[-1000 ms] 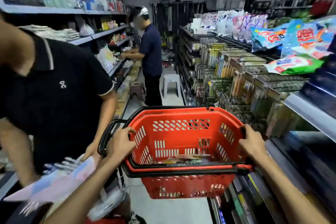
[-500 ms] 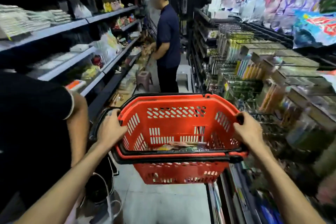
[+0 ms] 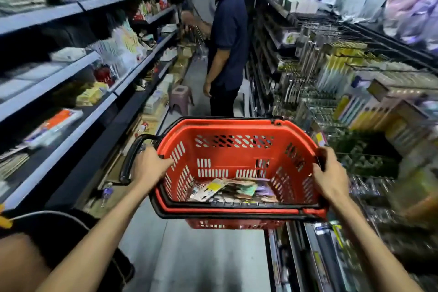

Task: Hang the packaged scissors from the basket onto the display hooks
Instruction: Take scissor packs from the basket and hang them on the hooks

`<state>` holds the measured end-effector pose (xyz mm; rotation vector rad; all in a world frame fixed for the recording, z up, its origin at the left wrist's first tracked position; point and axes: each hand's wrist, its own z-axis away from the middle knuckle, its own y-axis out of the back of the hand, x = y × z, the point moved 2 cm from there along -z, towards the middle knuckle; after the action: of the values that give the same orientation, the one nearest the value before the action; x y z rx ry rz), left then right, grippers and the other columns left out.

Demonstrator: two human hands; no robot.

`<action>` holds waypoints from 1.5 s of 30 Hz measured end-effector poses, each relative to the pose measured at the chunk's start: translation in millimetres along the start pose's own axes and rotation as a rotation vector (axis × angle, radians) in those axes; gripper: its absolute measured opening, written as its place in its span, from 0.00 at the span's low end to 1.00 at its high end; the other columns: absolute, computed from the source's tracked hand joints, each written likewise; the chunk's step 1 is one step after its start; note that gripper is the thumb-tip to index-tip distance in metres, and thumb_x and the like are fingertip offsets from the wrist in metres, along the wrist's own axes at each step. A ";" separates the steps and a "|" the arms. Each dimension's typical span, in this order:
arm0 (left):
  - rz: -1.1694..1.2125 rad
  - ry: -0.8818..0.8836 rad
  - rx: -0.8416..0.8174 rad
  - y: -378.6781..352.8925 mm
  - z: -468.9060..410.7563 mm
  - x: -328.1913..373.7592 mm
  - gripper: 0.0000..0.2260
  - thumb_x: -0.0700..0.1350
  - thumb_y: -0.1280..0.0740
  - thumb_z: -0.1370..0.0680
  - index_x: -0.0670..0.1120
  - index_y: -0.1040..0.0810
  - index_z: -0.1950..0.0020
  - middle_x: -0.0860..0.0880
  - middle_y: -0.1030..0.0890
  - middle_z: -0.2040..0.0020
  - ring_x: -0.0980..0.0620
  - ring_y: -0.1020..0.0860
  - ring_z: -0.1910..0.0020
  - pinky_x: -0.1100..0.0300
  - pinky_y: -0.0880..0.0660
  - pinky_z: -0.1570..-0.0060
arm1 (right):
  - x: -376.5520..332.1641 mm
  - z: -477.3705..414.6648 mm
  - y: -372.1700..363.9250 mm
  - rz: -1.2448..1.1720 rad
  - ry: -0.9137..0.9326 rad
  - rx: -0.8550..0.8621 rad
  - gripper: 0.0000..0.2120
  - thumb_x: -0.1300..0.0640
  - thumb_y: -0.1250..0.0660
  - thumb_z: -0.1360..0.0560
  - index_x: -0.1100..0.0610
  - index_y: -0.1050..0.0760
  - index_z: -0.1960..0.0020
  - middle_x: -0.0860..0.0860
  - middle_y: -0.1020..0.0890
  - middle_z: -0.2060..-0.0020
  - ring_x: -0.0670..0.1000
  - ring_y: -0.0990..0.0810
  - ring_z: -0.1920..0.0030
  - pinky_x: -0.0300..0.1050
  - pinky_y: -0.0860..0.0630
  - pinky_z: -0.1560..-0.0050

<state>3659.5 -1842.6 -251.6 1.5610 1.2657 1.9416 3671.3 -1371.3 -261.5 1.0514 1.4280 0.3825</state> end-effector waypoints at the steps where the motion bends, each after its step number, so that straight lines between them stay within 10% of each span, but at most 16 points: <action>1: 0.002 0.007 -0.006 -7.3 -18.6 3.6 0.21 0.52 0.22 0.30 0.42 0.25 0.45 0.40 0.16 0.50 0.36 0.17 0.50 0.49 0.21 0.55 | -0.4 -16.7 -7.6 0.000 -0.005 0.000 0.22 0.60 0.34 0.23 0.52 0.32 0.31 0.63 0.18 0.43 0.67 0.20 0.43 0.59 0.25 0.43; 18: -0.102 0.015 -0.064 -146.9 -302.8 92.5 0.20 0.56 0.26 0.25 0.40 0.22 0.46 0.40 0.15 0.53 0.38 0.16 0.55 0.48 0.18 0.55 | 12.5 -314.3 -156.7 0.110 -0.094 -0.073 0.15 0.62 0.33 0.21 0.67 0.26 0.37 0.69 0.19 0.50 0.69 0.19 0.48 0.58 0.24 0.51; 45: 0.008 0.145 -0.128 -322.4 -624.6 209.8 0.17 0.50 0.30 0.20 0.41 0.33 0.45 0.42 0.19 0.57 0.41 0.19 0.63 0.47 0.20 0.63 | -25.4 -716.3 -339.1 0.260 -0.157 -0.234 0.23 0.60 0.34 0.22 0.61 0.35 0.29 0.67 0.26 0.39 0.71 0.21 0.44 0.61 0.24 0.44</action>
<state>2940.5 -1777.8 -381.9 1.3868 1.1662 2.1293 2888.4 -1314.6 -373.4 1.0525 1.0808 0.6259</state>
